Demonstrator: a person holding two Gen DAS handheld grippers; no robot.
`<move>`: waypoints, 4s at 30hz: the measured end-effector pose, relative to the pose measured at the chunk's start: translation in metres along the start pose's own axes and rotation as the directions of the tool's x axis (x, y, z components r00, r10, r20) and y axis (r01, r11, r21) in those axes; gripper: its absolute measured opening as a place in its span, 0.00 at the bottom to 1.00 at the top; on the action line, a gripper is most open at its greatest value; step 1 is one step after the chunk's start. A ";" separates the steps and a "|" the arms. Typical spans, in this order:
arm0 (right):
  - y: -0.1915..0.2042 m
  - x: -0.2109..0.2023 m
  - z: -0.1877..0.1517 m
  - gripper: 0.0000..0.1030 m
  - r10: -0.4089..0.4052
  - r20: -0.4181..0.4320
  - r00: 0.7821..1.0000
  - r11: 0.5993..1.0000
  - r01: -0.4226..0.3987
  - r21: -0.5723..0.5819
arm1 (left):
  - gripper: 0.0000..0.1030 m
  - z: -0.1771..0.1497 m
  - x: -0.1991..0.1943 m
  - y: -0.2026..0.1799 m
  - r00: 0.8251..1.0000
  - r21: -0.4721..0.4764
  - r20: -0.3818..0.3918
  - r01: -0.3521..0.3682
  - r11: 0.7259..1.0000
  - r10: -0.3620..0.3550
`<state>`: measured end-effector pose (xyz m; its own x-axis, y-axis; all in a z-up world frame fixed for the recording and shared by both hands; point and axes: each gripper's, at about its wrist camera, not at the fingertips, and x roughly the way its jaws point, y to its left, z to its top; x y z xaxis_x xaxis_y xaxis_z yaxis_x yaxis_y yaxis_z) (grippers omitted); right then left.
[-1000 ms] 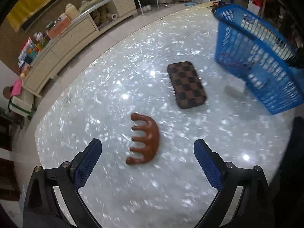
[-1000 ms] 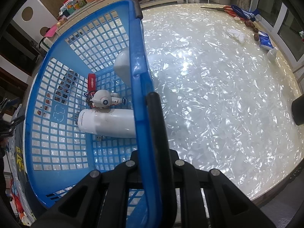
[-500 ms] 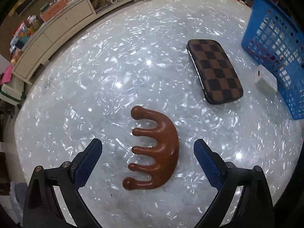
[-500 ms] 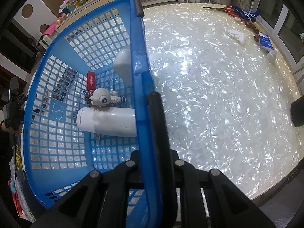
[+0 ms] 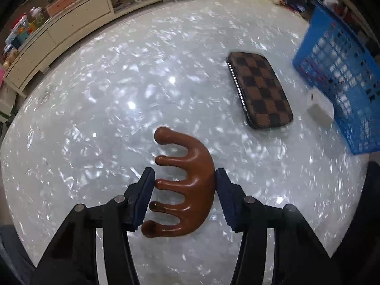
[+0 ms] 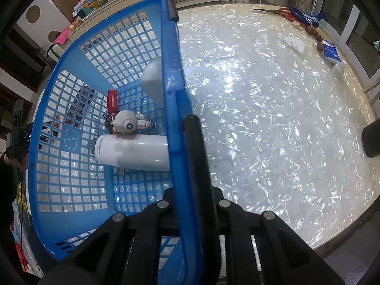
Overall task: Organize rigid objects
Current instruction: 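Move the left tool back and grasp the brown wooden comb, then carry the brown comb into the blue basket and release it, then move the left tool back and grasp the brown checkered wallet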
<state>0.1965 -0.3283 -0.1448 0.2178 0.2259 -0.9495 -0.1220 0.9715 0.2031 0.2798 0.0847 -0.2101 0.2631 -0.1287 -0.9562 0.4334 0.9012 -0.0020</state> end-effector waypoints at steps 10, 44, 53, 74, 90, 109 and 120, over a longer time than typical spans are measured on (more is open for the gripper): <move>0.000 0.000 0.001 0.11 -0.002 0.000 1.000 1.000 0.002 -0.006 | 0.55 0.002 -0.020 -0.005 0.998 -0.032 0.061 -0.013 0.999 0.015; 0.000 -0.001 0.000 0.08 0.006 0.006 1.000 1.000 -0.006 0.002 | 0.55 0.096 -0.156 -0.251 0.926 0.481 0.292 0.075 0.874 -0.240; -0.001 -0.002 -0.001 0.08 0.012 0.011 1.000 1.000 -0.012 0.006 | 0.55 0.111 -0.115 -0.286 0.935 0.516 0.217 0.133 0.846 -0.279; -0.003 -0.003 0.000 0.09 0.019 0.014 1.000 1.000 -0.019 0.004 | 0.55 0.128 -0.030 -0.301 0.989 0.521 0.078 0.069 0.851 -0.128; -0.006 -0.005 0.000 0.10 0.028 0.023 0.999 1.000 -0.029 0.008 | 0.75 0.131 -0.023 -0.302 0.991 0.507 0.011 0.108 0.855 -0.131; -0.010 -0.004 0.002 0.10 0.032 0.021 0.999 0.999 -0.032 0.004 | 0.94 0.130 -0.154 -0.216 0.978 0.398 0.203 -0.039 0.917 -0.046; -0.010 -0.003 0.001 0.10 0.028 0.025 0.999 1.000 -0.028 0.004 | 0.95 0.107 -0.136 -0.120 0.987 0.177 0.162 -0.024 0.984 -0.005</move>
<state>0.1981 -0.3386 -0.1433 0.2381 0.2550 -0.9372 -0.1240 0.9650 0.2311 0.2839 -0.0503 -0.0490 0.3970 -0.1980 -0.8962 0.5725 0.8166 0.0732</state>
